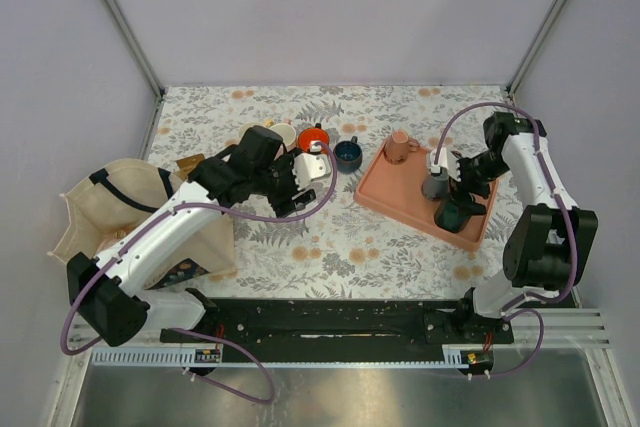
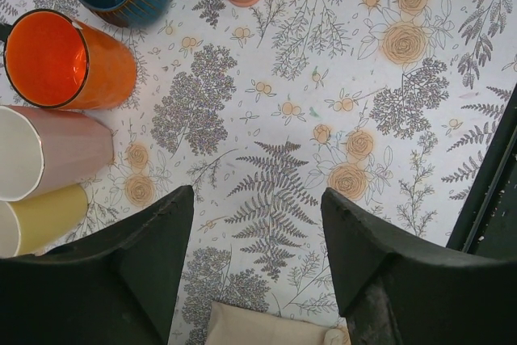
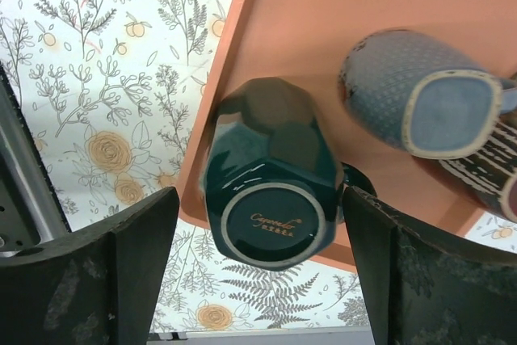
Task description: Turn the mug right side up
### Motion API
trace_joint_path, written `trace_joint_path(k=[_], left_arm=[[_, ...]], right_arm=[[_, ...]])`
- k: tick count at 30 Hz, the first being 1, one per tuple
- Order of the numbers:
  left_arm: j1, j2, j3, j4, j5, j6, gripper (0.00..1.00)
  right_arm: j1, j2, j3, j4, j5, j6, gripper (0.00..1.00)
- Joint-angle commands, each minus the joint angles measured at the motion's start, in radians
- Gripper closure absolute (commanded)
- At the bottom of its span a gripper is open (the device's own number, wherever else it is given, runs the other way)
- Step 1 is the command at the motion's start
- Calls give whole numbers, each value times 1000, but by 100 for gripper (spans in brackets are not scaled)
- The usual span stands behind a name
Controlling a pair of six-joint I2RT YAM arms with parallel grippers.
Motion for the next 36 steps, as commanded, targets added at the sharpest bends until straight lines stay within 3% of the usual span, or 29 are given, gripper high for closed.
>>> trace_joint_path(k=[1, 6, 12, 18, 22, 24, 29, 36], left_arm=[[5, 3, 48, 6, 27, -11, 32], [5, 0, 43, 10, 44, -40, 32], [6, -18, 36, 20, 59, -60, 32], [5, 2, 53, 24, 75, -66, 32], [5, 26, 73, 35, 85, -77, 32], [5, 34, 91, 35, 85, -83, 32], [5, 43, 108, 35, 73, -72, 32], [6, 30, 99, 0, 64, -49, 32]], right_arm=[[15, 5, -27, -125, 34, 10, 12], [15, 8, -73, -42, 50, 192, 29], [0, -30, -142, 119, 110, 593, 41], [-6, 1, -81, 181, 135, 1116, 36], [-28, 97, 7, 162, 49, 1269, 30], [-32, 101, 38, 156, 12, 1271, 22], [-34, 8, 59, 110, -46, 1085, 9], [-72, -127, 36, -35, -164, 663, 6]])
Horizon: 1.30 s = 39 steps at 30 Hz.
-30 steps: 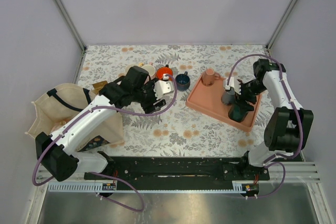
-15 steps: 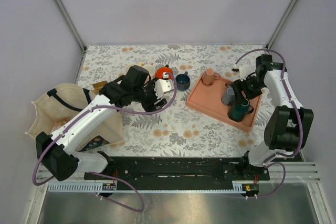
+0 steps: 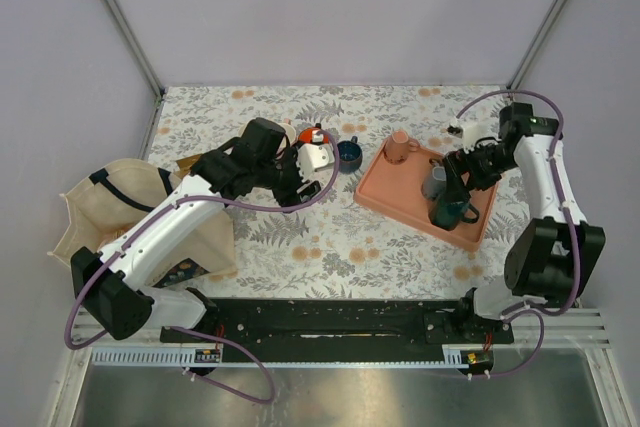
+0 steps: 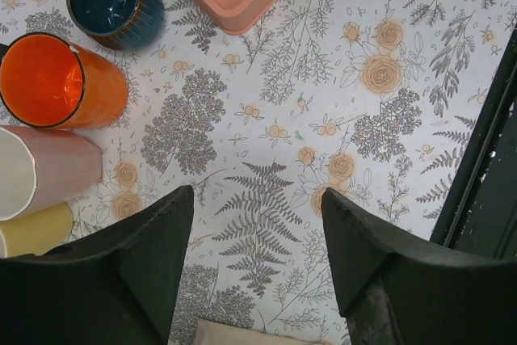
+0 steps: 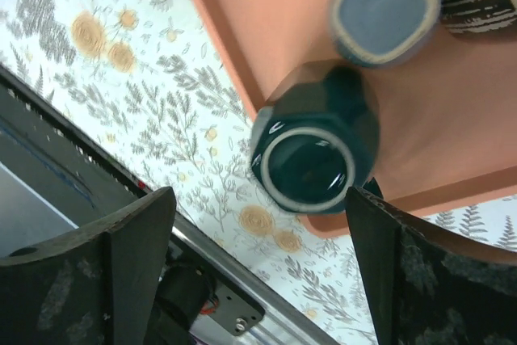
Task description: Turn the mug right side up
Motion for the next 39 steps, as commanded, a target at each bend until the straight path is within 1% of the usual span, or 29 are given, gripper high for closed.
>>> trace_joint_path(k=[1, 3, 7, 10, 14, 17, 20, 23, 26, 29, 34, 39], left_arm=[[5, -13, 28, -2, 7, 20, 32], [5, -19, 27, -8, 2, 20, 32], [5, -18, 19, -2, -1, 8, 32], [6, -18, 19, -3, -10, 0, 32], [6, -25, 0, -6, -27, 15, 32], [5, -29, 2, -16, -30, 9, 32], [5, -15, 31, -42, -30, 14, 32], [6, -2, 60, -60, -45, 23, 32], [5, 5, 76, -75, -42, 34, 32], [6, 8, 80, -77, -39, 30, 32], [5, 10, 71, -77, -41, 26, 32], [6, 7, 77, -85, -64, 35, 32]], right_arm=[[-33, -122, -10, -155, -107, -359, 5], [-47, -151, -56, -159, -66, -501, 7], [-88, -165, -171, -113, 5, -686, 10], [-113, -147, -220, -49, 6, -733, 11], [-116, -101, -241, 29, -29, -754, 13], [-116, -67, -237, 78, -53, -724, 16], [-116, -50, -214, 63, -50, -743, 19], [-126, -55, -168, -16, -24, -791, 20], [-151, -30, -65, -160, -27, -854, 21], [-182, 6, 7, -227, -29, -897, 22], [-195, 66, -5, -173, -10, -1003, 23], [-194, 134, -13, -63, -56, -1001, 24]])
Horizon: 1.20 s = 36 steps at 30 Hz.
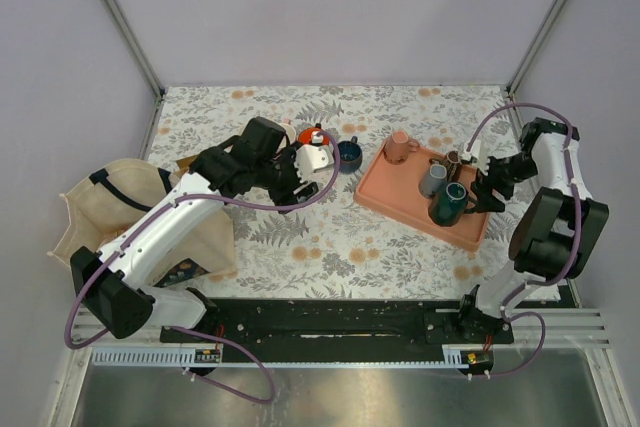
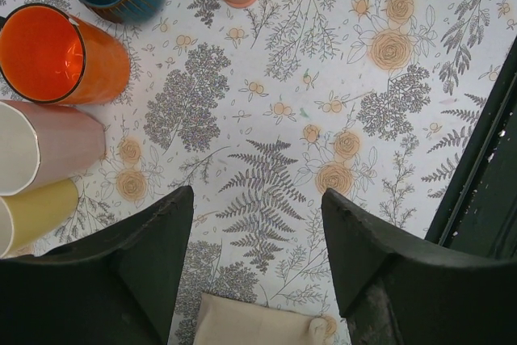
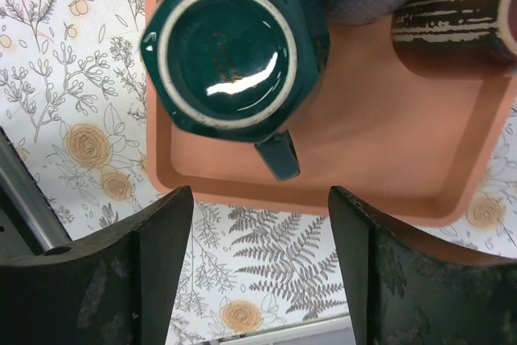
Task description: Turn the mug right side up
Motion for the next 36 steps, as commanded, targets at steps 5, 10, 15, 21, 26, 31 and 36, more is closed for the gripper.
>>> trace_joint_path(k=[5, 10, 15, 21, 26, 31, 36], left_arm=[[5, 13, 55, 2, -30, 18, 32], [6, 39, 87, -1, -25, 21, 32], [5, 62, 103, -1, -11, 14, 32], [5, 91, 121, 13, 6, 1, 32], [6, 86, 121, 29, 41, 3, 32], [5, 80, 101, 97, 75, 1, 32], [5, 19, -3, 314, 93, 11, 32]], right_arm=[[8, 82, -7, 47, -55, -63, 27], [11, 108, -58, 85, -51, -46, 33], [14, 117, -97, 131, -69, -12, 40], [17, 71, -176, 219, -22, 44, 74], [-7, -67, -208, 110, 27, 14, 93], [-12, -229, -171, -112, 20, -25, 96], [2, -216, 89, -278, -269, 237, 100]])
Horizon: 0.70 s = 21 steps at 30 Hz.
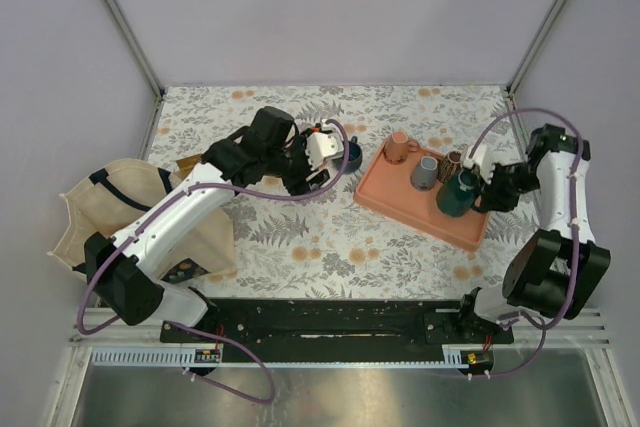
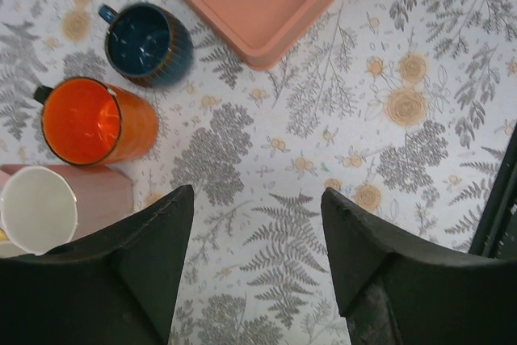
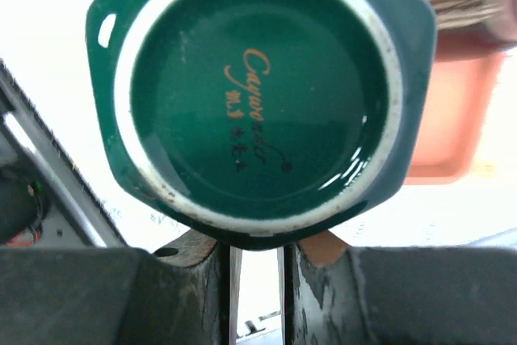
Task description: Turn the mug right side up
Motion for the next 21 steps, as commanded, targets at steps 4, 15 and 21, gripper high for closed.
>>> trace_joint_path(k=[4, 15, 21], left_arm=[[4, -217, -271, 621, 11, 94, 32], [9, -249, -532, 1369, 105, 650, 30], [12, -234, -509, 1313, 237, 714, 29]], right_arm=[[106, 139, 508, -326, -494, 586, 100], [476, 263, 636, -179, -666, 1209, 100], [514, 275, 509, 20, -879, 1474, 100]])
